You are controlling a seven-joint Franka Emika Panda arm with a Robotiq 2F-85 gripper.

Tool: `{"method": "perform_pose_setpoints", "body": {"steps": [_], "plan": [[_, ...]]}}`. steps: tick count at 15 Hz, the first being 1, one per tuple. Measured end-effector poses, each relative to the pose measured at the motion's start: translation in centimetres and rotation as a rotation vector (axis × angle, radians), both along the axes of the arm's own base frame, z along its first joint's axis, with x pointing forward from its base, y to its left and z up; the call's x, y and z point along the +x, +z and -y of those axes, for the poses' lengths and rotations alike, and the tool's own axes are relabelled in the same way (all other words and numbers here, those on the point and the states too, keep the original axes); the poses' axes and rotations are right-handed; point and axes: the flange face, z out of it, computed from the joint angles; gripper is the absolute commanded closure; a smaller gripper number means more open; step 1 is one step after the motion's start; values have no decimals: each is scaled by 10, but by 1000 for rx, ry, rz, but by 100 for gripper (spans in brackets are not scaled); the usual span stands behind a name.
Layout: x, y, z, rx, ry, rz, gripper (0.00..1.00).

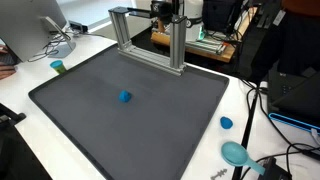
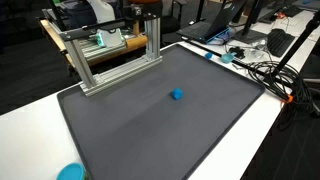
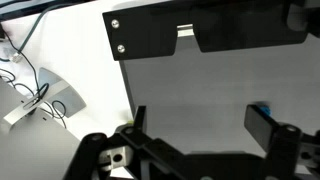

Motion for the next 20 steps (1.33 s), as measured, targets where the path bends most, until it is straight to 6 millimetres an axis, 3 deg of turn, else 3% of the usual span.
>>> {"method": "perform_pose_setpoints", "body": {"steps": [7,10,14,17,20], "plan": [[0,0,0,0,1,0,0],[4,2,-11,23,-21,33,0],[9,6,-63,111,-81,87,0],[6,-9,-112,196,-67,56,0],[-1,-24,-130,203,-27,13,0]]}}
